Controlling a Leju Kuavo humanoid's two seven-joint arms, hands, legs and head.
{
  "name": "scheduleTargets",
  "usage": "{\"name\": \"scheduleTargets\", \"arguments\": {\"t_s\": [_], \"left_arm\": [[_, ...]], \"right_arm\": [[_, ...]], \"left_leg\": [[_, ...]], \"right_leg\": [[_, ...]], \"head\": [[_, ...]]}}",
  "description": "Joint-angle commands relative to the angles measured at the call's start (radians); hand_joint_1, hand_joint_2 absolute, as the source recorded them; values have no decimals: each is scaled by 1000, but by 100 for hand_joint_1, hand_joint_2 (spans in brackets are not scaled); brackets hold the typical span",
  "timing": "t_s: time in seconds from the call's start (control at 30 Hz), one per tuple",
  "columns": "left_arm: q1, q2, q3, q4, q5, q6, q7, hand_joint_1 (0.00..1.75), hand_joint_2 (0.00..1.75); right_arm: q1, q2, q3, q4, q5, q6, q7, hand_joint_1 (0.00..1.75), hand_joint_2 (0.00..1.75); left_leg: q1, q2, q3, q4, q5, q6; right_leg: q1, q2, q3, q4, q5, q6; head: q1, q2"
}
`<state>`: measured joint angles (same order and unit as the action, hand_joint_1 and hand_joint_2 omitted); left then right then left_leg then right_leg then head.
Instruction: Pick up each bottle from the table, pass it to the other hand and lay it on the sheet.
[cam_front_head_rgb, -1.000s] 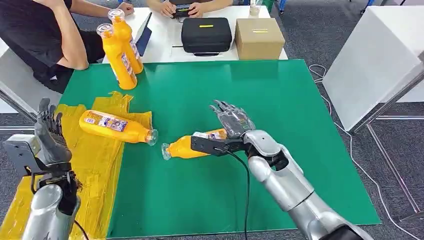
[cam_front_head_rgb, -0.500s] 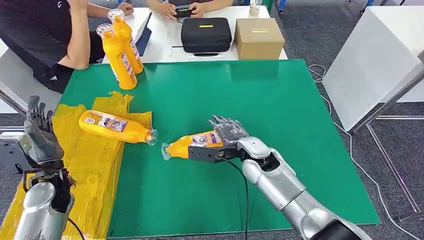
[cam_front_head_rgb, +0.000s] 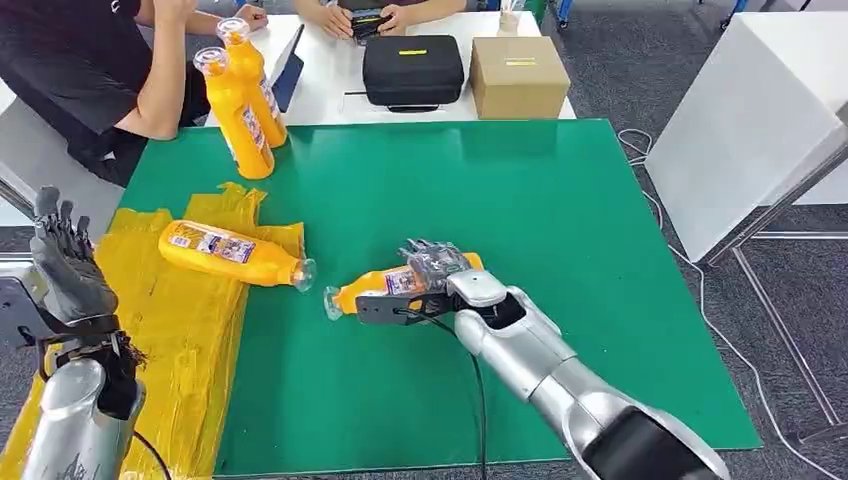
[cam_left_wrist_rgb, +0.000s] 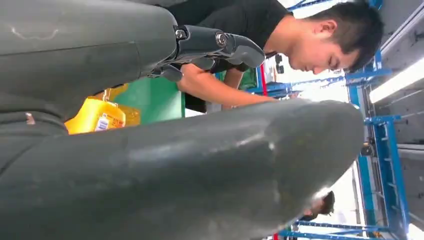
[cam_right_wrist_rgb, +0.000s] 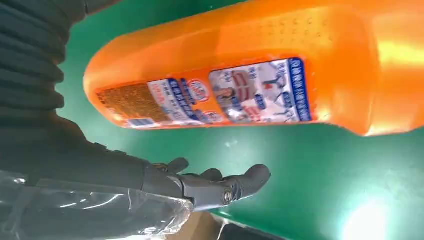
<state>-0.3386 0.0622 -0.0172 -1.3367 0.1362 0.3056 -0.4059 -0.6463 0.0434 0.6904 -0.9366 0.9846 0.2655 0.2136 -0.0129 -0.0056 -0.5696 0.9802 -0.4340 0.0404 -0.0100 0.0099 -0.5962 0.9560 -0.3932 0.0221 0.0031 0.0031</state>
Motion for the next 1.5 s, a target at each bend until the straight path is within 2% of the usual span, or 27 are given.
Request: {"name": "scheduleTargets", "arguments": {"t_s": [0.03,0.07,0.27,0.97,1.5], "left_arm": [[-23,-5,35,49,10,9,-8,0,0],[-23,-5,37,49,11,10,-9,0,0],[-23,-9,44,51,15,7,-11,0,0],[-10,-9,60,64,41,12,-20,0,0],[-7,-9,75,69,42,8,-29,0,0]], "right_arm": [[-114,46,68,275,37,-31,3,0,175],[-120,47,66,296,41,-35,3,0,175],[-132,57,53,365,63,-55,-21,0,175],[-109,73,57,412,112,-67,-31,0,175],[-109,27,1,362,164,-70,2,0,175]], "left_leg": [[0,1,2,0,-1,-2],[1,2,6,0,-3,-4],[1,1,4,0,-2,-3],[1,0,8,-1,-2,-4],[1,-2,7,0,-1,-2]], "right_leg": [[0,0,2,-1,0,-1],[1,1,6,0,-2,-1],[1,0,4,0,-1,-1],[1,-1,8,-1,-2,-1],[1,-3,7,-1,-1,-1]], "head": [[0,0],[0,0],[0,0],[0,0],[0,0]]}}
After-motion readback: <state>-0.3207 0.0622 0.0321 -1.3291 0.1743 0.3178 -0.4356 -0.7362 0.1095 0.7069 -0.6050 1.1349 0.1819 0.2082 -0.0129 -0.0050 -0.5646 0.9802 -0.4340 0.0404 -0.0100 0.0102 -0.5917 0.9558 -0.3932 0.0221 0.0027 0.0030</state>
